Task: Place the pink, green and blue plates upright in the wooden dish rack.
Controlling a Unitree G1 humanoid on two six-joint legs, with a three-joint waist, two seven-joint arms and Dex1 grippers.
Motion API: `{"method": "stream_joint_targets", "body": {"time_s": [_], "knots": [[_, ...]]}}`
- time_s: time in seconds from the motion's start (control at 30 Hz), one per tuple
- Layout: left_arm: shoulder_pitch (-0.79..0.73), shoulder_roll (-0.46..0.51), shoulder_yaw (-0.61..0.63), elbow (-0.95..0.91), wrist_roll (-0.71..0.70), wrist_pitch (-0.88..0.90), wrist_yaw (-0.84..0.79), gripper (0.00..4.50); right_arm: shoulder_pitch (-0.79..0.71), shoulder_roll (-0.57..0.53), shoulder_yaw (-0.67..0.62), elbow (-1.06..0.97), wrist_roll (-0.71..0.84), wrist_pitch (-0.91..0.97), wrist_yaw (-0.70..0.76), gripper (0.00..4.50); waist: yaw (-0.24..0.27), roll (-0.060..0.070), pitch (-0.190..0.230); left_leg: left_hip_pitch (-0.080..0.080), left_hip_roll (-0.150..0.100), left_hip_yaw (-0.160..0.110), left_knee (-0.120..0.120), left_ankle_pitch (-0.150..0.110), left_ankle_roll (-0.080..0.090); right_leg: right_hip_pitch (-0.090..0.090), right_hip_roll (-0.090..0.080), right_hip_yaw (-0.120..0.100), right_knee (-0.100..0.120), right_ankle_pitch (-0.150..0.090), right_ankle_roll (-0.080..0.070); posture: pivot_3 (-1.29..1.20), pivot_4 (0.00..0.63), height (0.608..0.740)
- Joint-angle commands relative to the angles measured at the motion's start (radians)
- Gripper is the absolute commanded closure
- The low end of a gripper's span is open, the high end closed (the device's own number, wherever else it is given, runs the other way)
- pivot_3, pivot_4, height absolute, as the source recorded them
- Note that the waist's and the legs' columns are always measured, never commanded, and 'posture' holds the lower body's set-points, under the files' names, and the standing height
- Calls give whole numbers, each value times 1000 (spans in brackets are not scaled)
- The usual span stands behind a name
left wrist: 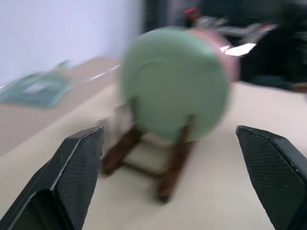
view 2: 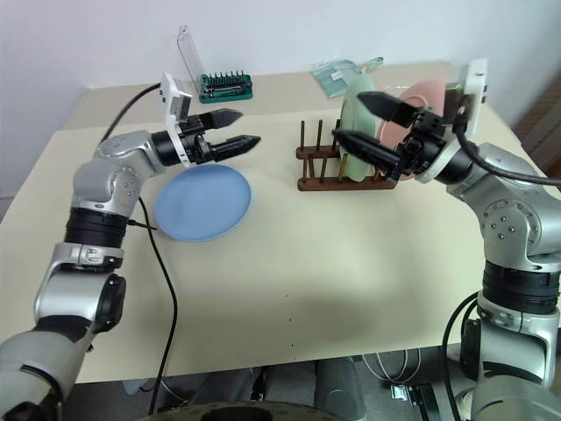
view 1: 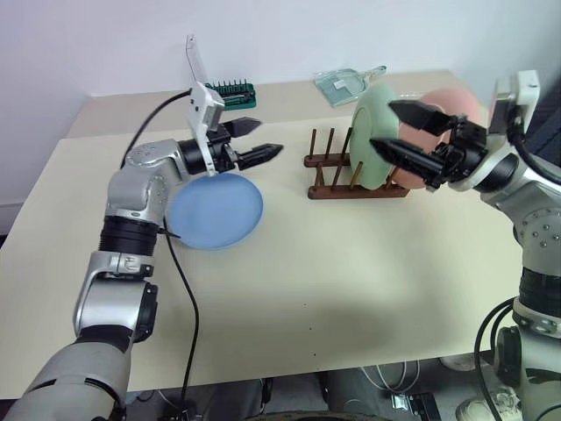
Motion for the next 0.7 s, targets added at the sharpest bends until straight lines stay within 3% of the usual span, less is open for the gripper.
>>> {"method": "stream_joint_targets", "body": {"time_s": [0.03, 0.17, 0.3, 0.43, 0.7], "knots": [[-96, 66, 47, 233, 116, -68, 197, 0, 7, -15, -3, -49, 117, 102, 3, 69, 0, -1, 1, 0, 0, 0, 0, 0, 0, 0, 0, 0, 0, 0, 0, 0, 150, 740], [-184, 98, 91, 436, 149, -77, 315, 0, 7, -5, 7, -41, 96, 101, -30, 69, 3, -3, 2, 0, 0, 0, 0, 0, 0, 0, 0, 0, 0, 0, 0, 0, 150, 740], [-247, 123, 68, 562, 215, 91, 409, 0, 9, -6, 23, -49, 51, 57, -26, 69, 8, -5, 3, -1, -1, -1, 1, 0, 1, 0, -1, -2, -1, 0, 0, 0, 150, 740], [-272, 136, 68, 586, 212, 271, 320, 0, 7, 1, 25, -37, 30, 28, -27, 69, 2, -6, 3, -1, -1, 0, 0, 0, 1, 0, -1, -2, 0, 0, 1, 0, 150, 740], [-321, 220, -107, 567, 316, 569, -26, 0, 15, 20, 39, -23, 1, -7, -23, 69, -9, -6, 4, -1, -1, 0, 0, 0, 1, -2, -1, -2, 1, 0, 1, 0, 150, 740]]}}
